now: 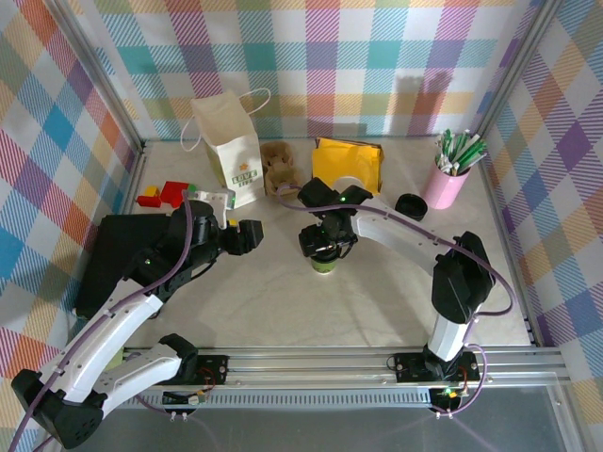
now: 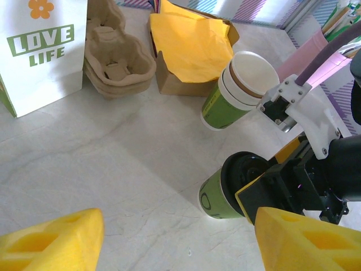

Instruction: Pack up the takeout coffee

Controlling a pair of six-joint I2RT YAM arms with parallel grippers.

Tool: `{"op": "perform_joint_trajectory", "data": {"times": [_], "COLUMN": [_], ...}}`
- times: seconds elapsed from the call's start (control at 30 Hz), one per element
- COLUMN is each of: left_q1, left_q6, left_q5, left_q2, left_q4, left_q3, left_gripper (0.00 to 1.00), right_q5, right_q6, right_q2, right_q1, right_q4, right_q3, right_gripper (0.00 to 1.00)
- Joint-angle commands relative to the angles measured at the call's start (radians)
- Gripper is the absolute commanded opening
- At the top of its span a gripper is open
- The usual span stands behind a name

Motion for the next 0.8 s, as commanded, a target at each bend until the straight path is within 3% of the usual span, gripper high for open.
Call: {"op": "perform_joint_trajectory", "data": {"times": [0.0, 0.5, 0.77], "left_q1": [0.01, 0.011, 0.01], "left_q6": [0.014, 0.009, 0.007], "left_q5": [-0.005, -0.004, -0.001], "left_q2": [-0.011, -0.007, -0.007], "left_q4": [0.0, 0.011, 0.01], "left_q3": [-0.01, -0.026, -0.026], "left_gripper": [0.71, 0.71, 0.71], "right_q5": [0.011, 0.012, 0.013], "right_q6": [0.001, -0.011, -0.053], "right_q2": [0.018, 0.023, 0.032], "right_q1": [0.011, 0.023, 0.023], "right_q4": [-0.03, -0.092, -0.096], "right_q3": [0.035, 0.045, 0.051], "right_gripper": [0.81, 0.82, 0.75]}}
